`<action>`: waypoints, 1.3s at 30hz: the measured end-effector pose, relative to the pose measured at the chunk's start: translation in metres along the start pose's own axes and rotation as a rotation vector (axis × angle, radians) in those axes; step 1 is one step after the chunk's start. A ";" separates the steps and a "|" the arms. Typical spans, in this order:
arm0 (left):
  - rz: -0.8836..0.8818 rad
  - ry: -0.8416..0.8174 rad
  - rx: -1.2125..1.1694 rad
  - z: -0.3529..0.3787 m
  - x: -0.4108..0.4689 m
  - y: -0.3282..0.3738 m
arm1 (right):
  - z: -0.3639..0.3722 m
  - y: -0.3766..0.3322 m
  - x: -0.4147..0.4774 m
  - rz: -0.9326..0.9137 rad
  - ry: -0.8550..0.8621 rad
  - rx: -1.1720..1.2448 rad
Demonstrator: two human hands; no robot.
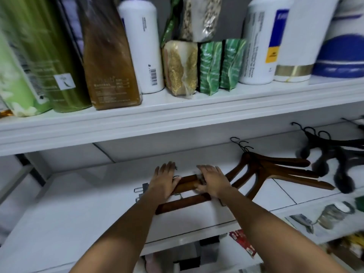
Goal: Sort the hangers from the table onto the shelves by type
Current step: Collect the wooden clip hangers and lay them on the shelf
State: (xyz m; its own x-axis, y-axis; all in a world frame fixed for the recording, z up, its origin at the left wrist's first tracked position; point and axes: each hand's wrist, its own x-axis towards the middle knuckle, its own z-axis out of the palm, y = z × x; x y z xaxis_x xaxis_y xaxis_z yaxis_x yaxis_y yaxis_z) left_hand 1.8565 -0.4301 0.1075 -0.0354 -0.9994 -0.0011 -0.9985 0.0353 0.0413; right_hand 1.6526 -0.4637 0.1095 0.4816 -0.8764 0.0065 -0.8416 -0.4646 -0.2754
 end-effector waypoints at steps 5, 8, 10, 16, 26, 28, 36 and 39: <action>0.216 0.035 -0.055 -0.059 0.032 0.065 | -0.065 0.031 -0.030 0.146 0.166 -0.062; 0.301 0.033 -0.094 -0.083 0.038 0.107 | -0.092 0.049 -0.048 0.231 0.211 -0.110; 0.368 0.025 -0.085 -0.097 0.043 0.139 | -0.110 0.063 -0.065 0.294 0.250 -0.120; 0.534 0.058 -0.103 -0.126 0.053 0.234 | -0.149 0.108 -0.115 0.408 0.371 -0.169; 0.732 0.111 -0.071 -0.133 0.047 0.385 | -0.190 0.200 -0.222 0.653 0.444 -0.239; 0.776 0.110 -0.085 -0.133 0.044 0.418 | -0.196 0.221 -0.247 0.701 0.440 -0.258; 0.925 0.175 -0.093 -0.136 0.034 0.547 | -0.213 0.309 -0.343 0.890 0.461 -0.255; 0.978 0.190 -0.084 -0.133 0.030 0.601 | -0.225 0.341 -0.381 0.947 0.470 -0.280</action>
State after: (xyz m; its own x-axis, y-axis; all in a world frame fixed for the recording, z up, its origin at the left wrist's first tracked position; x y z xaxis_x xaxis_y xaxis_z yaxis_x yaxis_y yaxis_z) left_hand 1.2606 -0.4395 0.2648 -0.8254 -0.5155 0.2302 -0.5278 0.8493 0.0091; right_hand 1.1277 -0.3167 0.2294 -0.4819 -0.8270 0.2896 -0.8759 0.4634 -0.1343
